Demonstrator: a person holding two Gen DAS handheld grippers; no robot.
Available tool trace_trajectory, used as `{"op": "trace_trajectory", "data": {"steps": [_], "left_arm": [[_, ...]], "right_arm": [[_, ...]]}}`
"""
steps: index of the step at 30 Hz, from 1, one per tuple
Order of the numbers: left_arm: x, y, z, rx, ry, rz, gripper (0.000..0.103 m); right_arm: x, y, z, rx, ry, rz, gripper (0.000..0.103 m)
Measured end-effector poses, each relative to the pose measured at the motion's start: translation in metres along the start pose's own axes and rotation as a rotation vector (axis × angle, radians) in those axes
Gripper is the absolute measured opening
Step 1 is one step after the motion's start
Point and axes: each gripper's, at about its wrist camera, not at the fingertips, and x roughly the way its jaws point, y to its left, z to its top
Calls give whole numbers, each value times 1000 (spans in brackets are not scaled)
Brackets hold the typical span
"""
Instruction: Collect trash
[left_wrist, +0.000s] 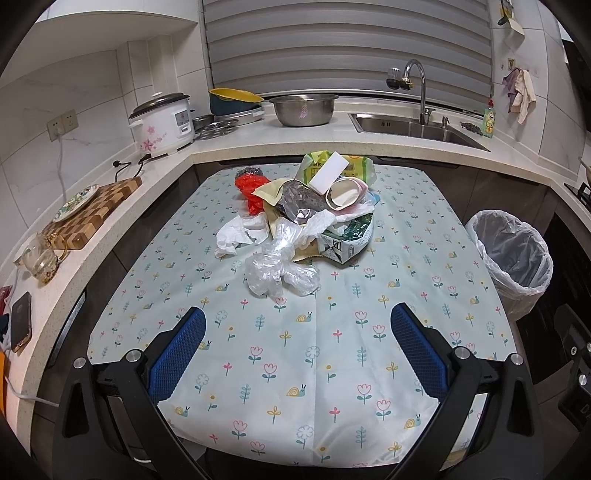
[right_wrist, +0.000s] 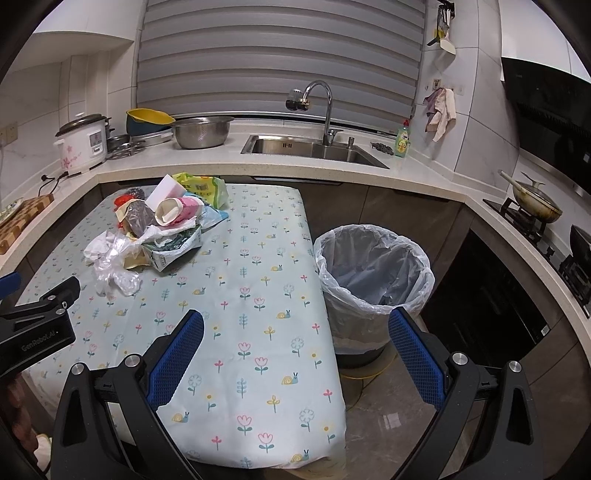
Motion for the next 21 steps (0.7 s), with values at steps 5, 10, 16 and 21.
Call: {"op": "trace_trajectory", "data": {"steps": [5, 10, 16, 21], "left_arm": [[1, 1, 0, 0, -2, 2, 96], [0, 2, 0, 0, -2, 1, 96], [1, 2, 1, 0, -2, 2, 96], [-1, 2, 6, -4, -2, 2, 96]], "right_arm": [[0, 1, 0, 0, 0, -1, 96], [0, 1, 3, 0, -2, -4, 96], [0, 0, 3, 0, -4, -6, 96], [0, -1, 4, -1, -5, -6, 96]]}}
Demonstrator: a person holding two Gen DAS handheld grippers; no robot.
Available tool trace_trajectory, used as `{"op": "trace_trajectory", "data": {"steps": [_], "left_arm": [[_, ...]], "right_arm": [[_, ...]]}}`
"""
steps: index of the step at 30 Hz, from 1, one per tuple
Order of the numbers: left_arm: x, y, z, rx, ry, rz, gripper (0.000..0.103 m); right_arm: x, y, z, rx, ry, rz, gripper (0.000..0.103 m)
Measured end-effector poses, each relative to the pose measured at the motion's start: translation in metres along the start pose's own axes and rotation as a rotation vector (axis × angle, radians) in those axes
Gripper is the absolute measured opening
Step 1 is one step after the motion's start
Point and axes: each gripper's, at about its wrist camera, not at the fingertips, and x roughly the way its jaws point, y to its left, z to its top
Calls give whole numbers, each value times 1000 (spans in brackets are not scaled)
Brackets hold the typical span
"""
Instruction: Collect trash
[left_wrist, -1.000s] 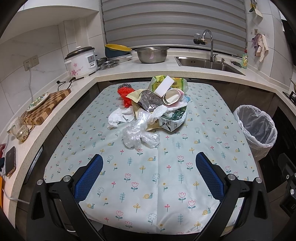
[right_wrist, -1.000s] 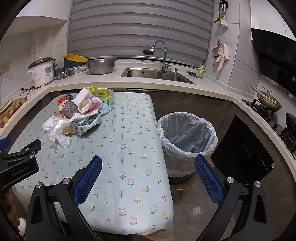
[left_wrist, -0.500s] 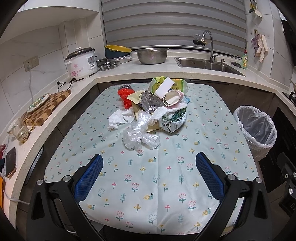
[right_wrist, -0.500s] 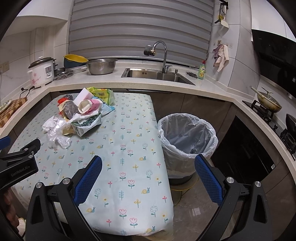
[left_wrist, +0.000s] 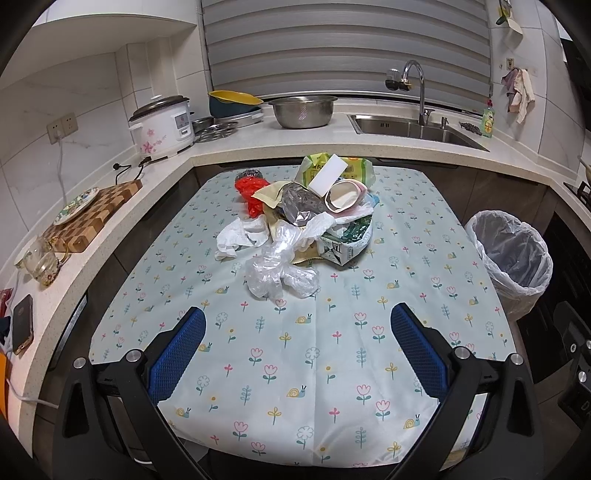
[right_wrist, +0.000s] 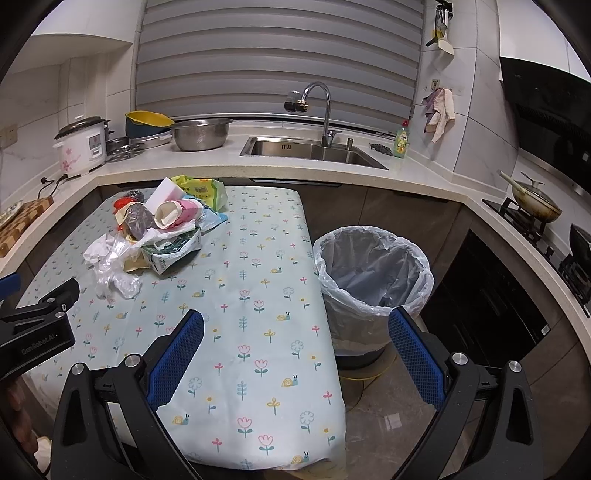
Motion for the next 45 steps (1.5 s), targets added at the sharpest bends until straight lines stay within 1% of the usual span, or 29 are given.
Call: {"op": "trace_trajectory", "data": {"steps": [13, 20, 23, 28, 31, 34, 39, 45], "left_arm": [[-2, -1, 2, 2, -4, -1, 96], [-2, -3, 5, 13, 3, -17, 96], [4, 3, 8, 11, 2, -35, 96], [25, 21, 15, -13, 32, -72, 96], [41, 34, 17, -27, 46, -83, 96], [60, 44, 20, -26, 77, -91, 96], [90, 59, 24, -23, 115, -82, 96], [131, 65, 33, -34, 158, -81, 96]], "right_arm": [[-2, -1, -1, 6, -4, 0, 96], [2, -2, 1, 32, -5, -7, 96], [7, -2, 3, 47, -6, -15, 96], [17, -1, 5, 82, 17, -26, 96], [23, 2, 9, 86, 23, -39, 96], [29, 7, 15, 93, 25, -50, 96], [46, 19, 24, 100, 44, -46, 96], [71, 40, 37, 57, 75, -37, 96]]}}
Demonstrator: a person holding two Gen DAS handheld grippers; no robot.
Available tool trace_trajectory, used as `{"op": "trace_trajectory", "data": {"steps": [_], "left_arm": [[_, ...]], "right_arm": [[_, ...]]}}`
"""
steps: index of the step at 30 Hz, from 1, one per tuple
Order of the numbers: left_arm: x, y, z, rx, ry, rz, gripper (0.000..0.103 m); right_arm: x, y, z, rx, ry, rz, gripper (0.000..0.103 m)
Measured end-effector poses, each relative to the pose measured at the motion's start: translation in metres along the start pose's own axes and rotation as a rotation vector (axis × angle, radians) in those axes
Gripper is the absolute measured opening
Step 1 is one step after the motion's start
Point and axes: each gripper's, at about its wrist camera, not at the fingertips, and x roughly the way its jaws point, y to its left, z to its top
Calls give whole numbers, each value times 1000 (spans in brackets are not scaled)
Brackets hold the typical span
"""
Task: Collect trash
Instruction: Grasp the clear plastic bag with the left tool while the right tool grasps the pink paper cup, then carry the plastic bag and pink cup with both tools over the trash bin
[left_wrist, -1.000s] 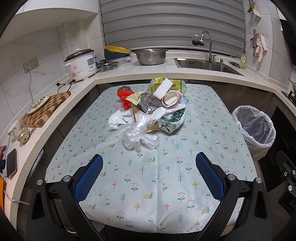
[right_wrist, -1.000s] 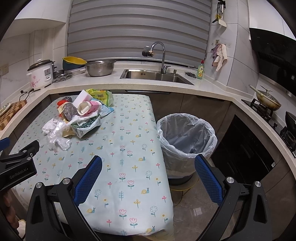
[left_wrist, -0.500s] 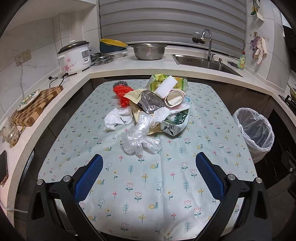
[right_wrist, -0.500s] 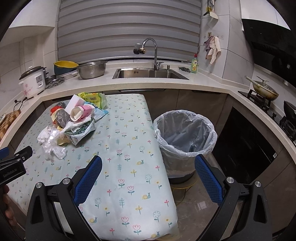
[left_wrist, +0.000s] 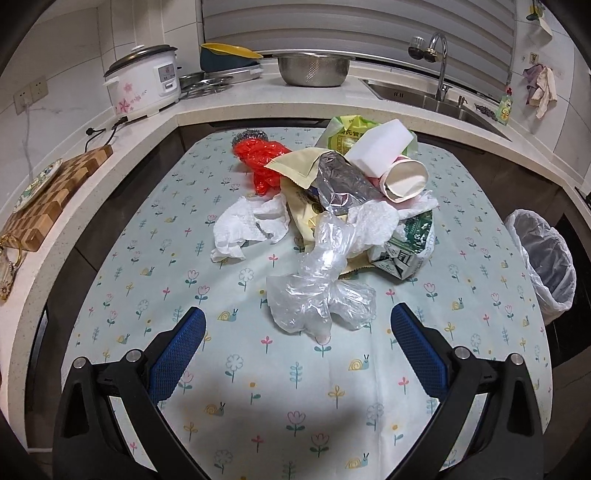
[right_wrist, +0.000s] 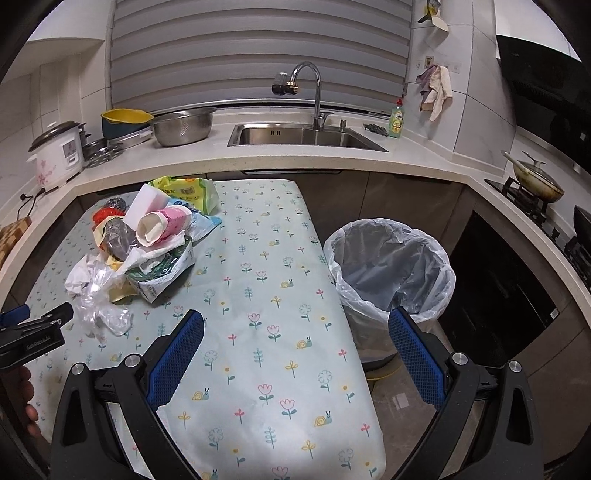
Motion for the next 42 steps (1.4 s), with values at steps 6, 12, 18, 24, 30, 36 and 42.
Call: {"op": "trace_trajectory", "data": {"steps": [6, 12, 18, 24, 30, 36, 42], "left_arm": [[37, -6, 14, 31, 23, -13, 96], [71, -10, 18, 66, 90, -68, 73], [82, -2, 15, 42, 142, -131, 32], [64, 10, 18, 21, 109, -164, 30], [49, 27, 29, -19, 74, -175, 30], [47, 46, 46, -64, 48, -175, 30], [55, 52, 59, -85, 44, -188, 30]], "right_arm": [[24, 21, 12, -33, 20, 12, 96], [50, 37, 28, -23, 44, 58, 96], [77, 66, 48, -29, 55, 122, 96], [107, 108, 66, -47, 65, 220, 96], [147, 145, 79, -35, 107, 277, 96], [181, 170, 82, -51, 140, 279, 96], [196, 178, 87, -41, 145, 306, 83]]}}
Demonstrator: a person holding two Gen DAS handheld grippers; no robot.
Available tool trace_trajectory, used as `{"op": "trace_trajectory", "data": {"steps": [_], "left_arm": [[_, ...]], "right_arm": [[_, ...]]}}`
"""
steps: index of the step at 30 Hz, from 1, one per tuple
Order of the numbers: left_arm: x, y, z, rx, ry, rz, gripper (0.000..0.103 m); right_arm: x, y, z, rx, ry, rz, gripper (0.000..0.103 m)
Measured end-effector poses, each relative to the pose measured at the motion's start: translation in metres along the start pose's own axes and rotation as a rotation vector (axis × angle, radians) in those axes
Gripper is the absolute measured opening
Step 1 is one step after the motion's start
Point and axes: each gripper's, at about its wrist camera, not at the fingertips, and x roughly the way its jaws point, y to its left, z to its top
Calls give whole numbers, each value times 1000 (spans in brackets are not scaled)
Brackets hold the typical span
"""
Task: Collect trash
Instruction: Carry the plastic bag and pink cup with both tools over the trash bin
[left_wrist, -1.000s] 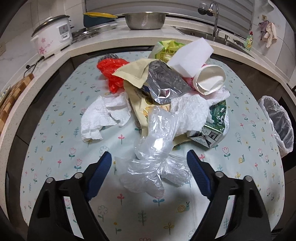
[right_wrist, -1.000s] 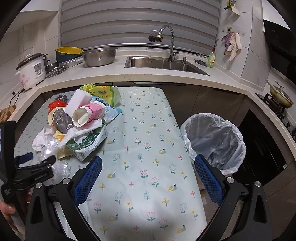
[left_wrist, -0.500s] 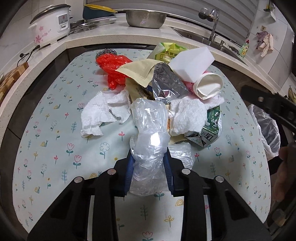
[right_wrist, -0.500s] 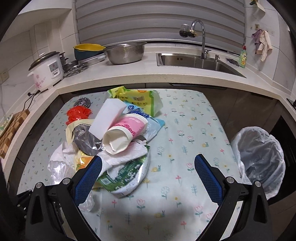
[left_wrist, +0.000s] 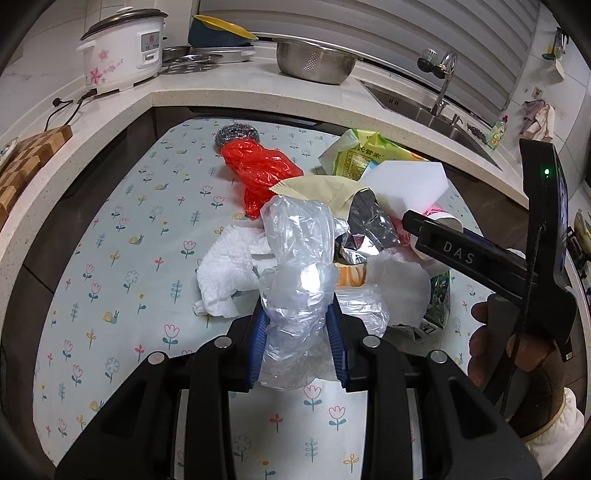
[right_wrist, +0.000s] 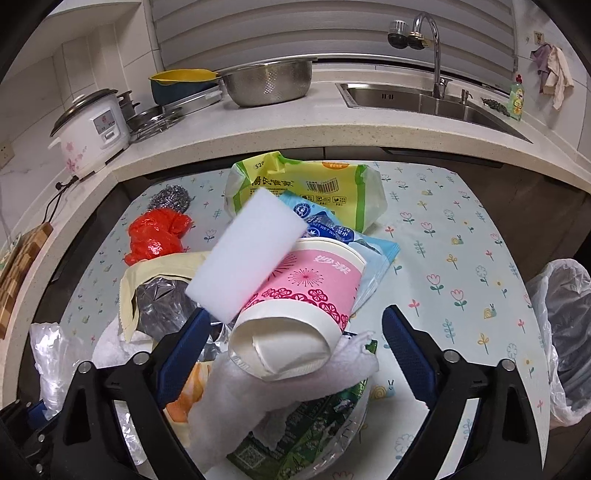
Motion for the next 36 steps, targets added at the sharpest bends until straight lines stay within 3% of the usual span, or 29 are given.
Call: {"op": "trace_trajectory", "data": {"steps": [3, 5, 19, 36], "left_arm": [[3, 0, 2, -5, 2, -6, 30], [4, 0, 3, -5, 1, -9, 30], [-26, -34, 3, 50, -58, -64, 30], [-44, -156, -2, 220, -91, -177, 30]], "right_arm": [[5, -1, 0, -3, 20, 5, 65], [4, -4, -2, 13, 21, 16, 63], [-83, -51, -4, 106, -115, 10, 62], [-172, -165, -30, 227, -243, -138, 62]]}}
